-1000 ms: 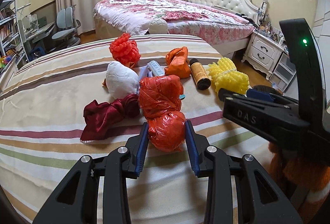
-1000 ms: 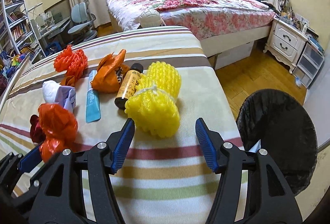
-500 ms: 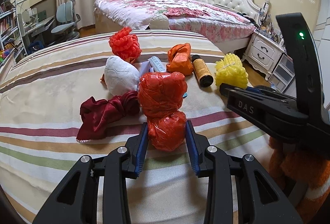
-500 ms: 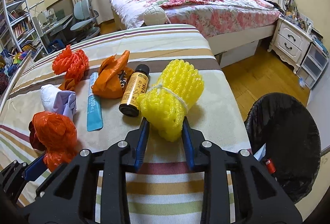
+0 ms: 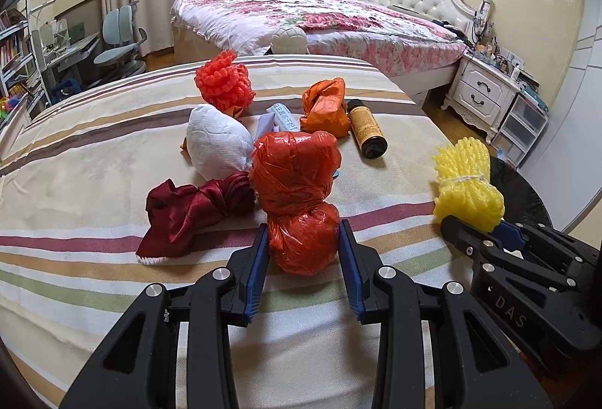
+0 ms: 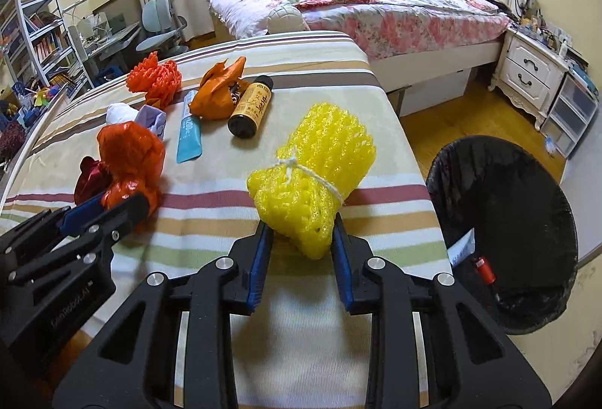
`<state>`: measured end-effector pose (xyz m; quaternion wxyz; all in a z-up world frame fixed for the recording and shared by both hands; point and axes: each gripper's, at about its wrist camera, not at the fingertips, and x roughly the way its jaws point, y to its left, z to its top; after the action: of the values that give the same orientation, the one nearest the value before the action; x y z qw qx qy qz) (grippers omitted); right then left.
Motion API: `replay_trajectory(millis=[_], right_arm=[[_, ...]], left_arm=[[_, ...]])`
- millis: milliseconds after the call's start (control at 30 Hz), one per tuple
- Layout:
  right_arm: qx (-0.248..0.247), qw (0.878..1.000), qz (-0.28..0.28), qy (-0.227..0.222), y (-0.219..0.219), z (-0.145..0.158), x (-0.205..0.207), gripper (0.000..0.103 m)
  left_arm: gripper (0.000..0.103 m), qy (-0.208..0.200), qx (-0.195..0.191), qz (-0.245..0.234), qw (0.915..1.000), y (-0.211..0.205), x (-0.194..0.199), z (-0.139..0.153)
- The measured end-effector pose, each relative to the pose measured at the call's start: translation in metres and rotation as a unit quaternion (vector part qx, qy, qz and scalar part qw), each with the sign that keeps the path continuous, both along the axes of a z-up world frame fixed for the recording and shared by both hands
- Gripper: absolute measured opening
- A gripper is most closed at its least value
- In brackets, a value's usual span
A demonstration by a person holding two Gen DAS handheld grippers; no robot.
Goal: Collect trash
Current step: 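Carry the red bag and yellow net with both tools over the black bin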
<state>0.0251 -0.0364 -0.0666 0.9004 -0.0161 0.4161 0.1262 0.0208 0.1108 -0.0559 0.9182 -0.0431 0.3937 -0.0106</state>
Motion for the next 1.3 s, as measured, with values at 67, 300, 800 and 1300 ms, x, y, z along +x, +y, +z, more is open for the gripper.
replay_trajectory(millis=[67, 300, 800, 1300], right_arm=[[0.0, 1.0, -0.001, -0.001, -0.001, -0.001, -0.002, 0.03], [0.005, 1.0, -0.006, -0.003, -0.005, 0.0, -0.003, 0.03], [0.002, 1.0, -0.019, -0.021, -0.017, 0.013, -0.016, 0.03], [-0.008, 0.996, -0.064, -0.064, -0.057, 0.04, -0.034, 0.03]], left_arm=[[0.036, -0.004, 0.005, -0.003, 1.0, -0.002, -0.001, 0.001], [0.034, -0.019, 0.016, -0.013, 0.9996, -0.01, -0.005, 0.005], [0.034, -0.044, 0.019, -0.02, 0.9987, -0.021, -0.014, 0.02], [0.034, -0.058, 0.008, -0.045, 0.9973, -0.042, -0.02, 0.031]])
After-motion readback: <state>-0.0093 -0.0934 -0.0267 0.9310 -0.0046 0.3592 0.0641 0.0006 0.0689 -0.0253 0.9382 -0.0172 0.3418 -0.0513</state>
